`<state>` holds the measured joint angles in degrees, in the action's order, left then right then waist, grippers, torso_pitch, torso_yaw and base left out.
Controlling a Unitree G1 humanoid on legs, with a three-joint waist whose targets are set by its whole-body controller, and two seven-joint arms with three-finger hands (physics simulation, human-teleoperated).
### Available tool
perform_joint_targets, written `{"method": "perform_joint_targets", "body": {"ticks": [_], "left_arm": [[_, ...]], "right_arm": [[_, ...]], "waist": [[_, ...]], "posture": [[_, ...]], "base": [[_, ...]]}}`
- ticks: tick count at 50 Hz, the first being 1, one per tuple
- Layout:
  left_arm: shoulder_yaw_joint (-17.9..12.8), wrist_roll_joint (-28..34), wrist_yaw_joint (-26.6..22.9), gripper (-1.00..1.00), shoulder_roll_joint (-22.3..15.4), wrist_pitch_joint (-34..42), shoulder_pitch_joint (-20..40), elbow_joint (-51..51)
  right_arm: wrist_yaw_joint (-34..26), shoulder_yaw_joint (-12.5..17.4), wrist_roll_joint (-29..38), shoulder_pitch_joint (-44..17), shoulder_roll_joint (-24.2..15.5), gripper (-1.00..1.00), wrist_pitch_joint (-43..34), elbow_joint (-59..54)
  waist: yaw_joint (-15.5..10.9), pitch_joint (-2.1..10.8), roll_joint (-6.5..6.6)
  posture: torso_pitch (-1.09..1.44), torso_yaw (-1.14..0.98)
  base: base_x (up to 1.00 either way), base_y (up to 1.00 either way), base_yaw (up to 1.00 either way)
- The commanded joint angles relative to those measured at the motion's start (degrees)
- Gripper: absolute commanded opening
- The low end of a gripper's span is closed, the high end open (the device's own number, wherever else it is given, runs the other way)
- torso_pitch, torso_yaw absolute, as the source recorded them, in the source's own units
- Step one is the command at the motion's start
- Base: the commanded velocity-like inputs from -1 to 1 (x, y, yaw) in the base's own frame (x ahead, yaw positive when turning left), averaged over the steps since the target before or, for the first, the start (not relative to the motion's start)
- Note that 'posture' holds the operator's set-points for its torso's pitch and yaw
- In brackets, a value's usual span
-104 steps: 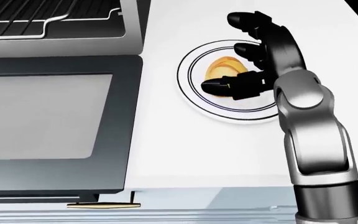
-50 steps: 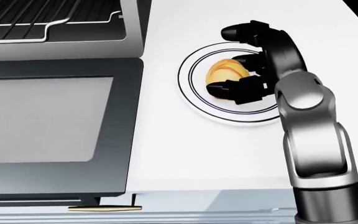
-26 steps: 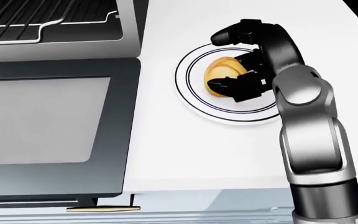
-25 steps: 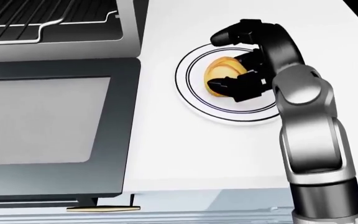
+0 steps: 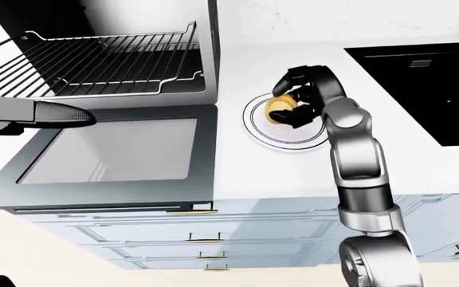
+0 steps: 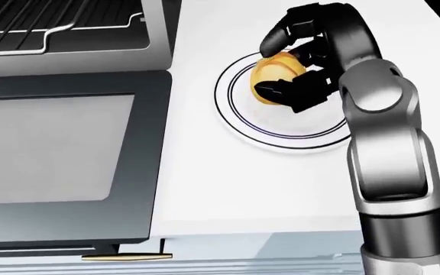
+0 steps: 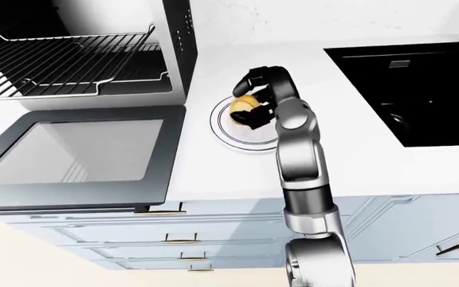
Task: Place the bread on the top rack of the toaster oven.
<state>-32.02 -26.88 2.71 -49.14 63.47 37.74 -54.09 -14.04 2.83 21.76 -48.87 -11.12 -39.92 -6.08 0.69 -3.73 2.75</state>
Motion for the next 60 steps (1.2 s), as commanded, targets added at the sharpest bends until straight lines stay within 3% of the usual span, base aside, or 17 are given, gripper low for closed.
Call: {"method": "perform_joint_targets", "body": {"ticks": [1, 11, 23, 33, 42, 43, 45, 60], "left_arm": [[-0.95, 0.20, 0.84, 1.00, -1.02, -1.18, 1.23, 0.14], [-0.16, -2.64, 3.20, 1.00, -1.59, -1.26, 2.48, 1.17], [-1.50, -5.45, 5.20, 1.00, -2.57, -1.87, 0.89, 1.12], [-4.03, -10.02, 8.04, 1.00, -3.60, -0.86, 0.08, 0.87], [-6.50, -14.20, 10.65, 1.00, -5.37, -2.38, -2.64, 0.99], [-7.55, -14.92, 10.68, 1.00, -6.12, -2.09, -3.02, 1.03], [-8.22, -15.82, 11.19, 1.00, -6.76, -2.37, -4.14, 0.99], [-10.79, -21.26, 15.27, 1.00, -9.86, -4.72, -7.99, 1.59]], "right_arm": [[0.18, 0.40, 0.48, -2.79, -0.64, -0.69, 0.91, 2.75], [-4.54, -0.25, 2.85, -7.54, -1.76, -0.79, -4.04, 7.70], [-11.14, -1.64, 5.17, -16.57, -1.42, -0.83, -13.40, 15.96], [-17.22, -2.50, 7.67, -26.50, -2.13, -0.84, -19.44, 16.89], [-21.98, -2.60, 8.93, -34.20, -3.12, -0.84, -19.96, 12.58], [-23.33, -1.19, 6.21, -37.98, -2.69, -0.83, -18.34, 8.15], [-23.28, -0.82, 4.57, -39.57, -2.77, -0.83, -17.19, 5.81], [-22.32, -1.34, -1.04, -42.15, -2.31, -0.84, -16.63, 3.09]], "waist": [[0.03, 1.48, 0.15], [0.06, 1.20, 0.24], [0.27, 0.80, 0.60], [0.16, 0.38, 1.03], [-0.76, -0.06, 1.61], [-0.90, -0.06, 1.66], [-0.96, 0.03, 1.92], [-4.13, -0.29, 2.51]], "posture": [[0.00, 0.00], [0.00, 0.00], [0.00, 0.00], [0.00, 0.03], [0.00, 0.07], [0.00, 0.08], [0.00, 0.09], [0.00, 0.16]], "base": [[0.00, 0.00, 0.00], [0.00, 0.00, 0.00], [0.00, 0.00, 0.00], [0.00, 0.00, 0.00], [0.00, 0.00, 0.00], [0.00, 0.00, 0.00], [0.00, 0.00, 0.00], [0.00, 0.00, 0.00]]}}
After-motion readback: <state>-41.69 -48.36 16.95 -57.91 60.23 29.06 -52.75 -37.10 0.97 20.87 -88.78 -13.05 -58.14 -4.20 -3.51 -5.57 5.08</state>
